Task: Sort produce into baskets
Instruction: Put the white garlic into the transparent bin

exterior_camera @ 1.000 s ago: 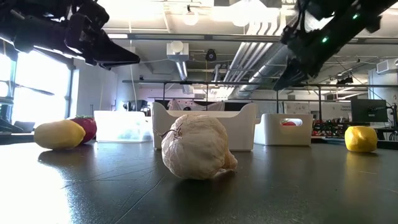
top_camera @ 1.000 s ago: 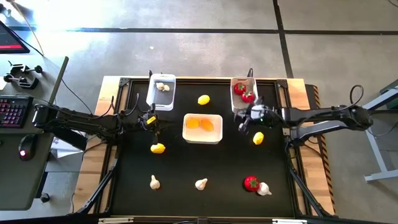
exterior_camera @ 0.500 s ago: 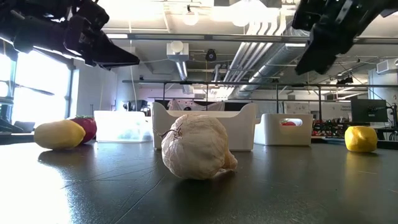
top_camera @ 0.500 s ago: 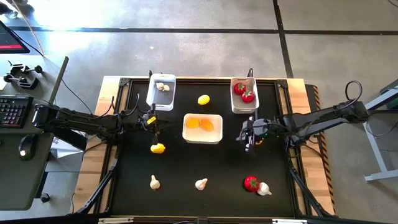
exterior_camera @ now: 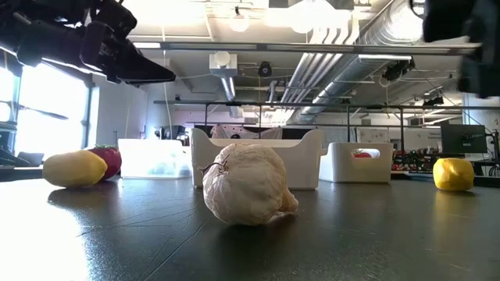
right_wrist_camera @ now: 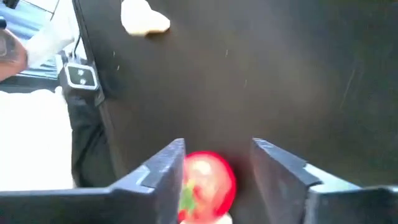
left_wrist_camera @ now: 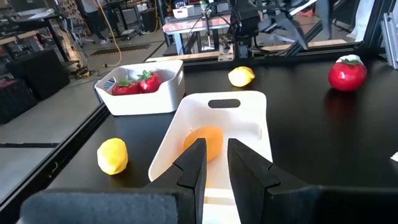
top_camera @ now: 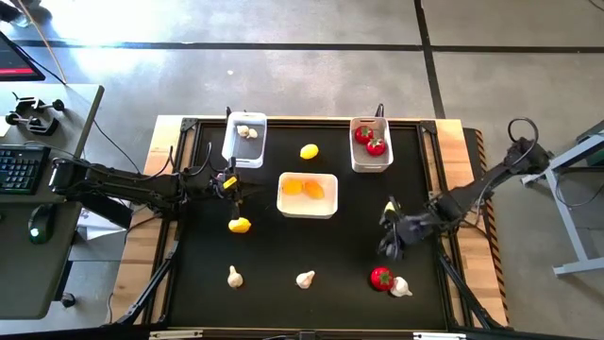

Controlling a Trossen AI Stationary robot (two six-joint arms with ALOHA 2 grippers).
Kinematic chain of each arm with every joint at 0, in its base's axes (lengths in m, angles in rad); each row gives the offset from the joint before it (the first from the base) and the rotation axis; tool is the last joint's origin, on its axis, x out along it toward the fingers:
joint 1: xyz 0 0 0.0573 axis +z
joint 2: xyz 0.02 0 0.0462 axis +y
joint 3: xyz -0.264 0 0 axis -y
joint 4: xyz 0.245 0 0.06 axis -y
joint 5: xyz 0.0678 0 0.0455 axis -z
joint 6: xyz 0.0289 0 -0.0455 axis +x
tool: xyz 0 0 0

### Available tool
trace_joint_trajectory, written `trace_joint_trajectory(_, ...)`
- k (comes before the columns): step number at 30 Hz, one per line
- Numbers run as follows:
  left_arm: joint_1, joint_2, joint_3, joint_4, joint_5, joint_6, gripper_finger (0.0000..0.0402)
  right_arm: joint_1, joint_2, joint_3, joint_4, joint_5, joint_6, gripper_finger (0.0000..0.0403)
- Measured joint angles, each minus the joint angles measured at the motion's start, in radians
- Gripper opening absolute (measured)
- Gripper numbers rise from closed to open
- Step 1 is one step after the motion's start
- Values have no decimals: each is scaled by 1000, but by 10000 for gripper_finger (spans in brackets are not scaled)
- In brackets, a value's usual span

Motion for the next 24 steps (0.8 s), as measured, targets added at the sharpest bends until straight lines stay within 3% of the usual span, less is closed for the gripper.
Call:
trace_joint_trajectory(3,0,0,0,-7,0,0,53,103,15,0,-14,30,171,210)
trace_joint_trajectory(9,0,0,0,-14,0,1,53,269,104,29,-58,74,411,215)
trace_joint_trajectory(19,0,0,0,-13,0,0,53,405,388,386,-419,162,508,215)
trace_joint_trajectory(24,0,0,0,-14,0,1,53,426,529,496,-465,89,611,216)
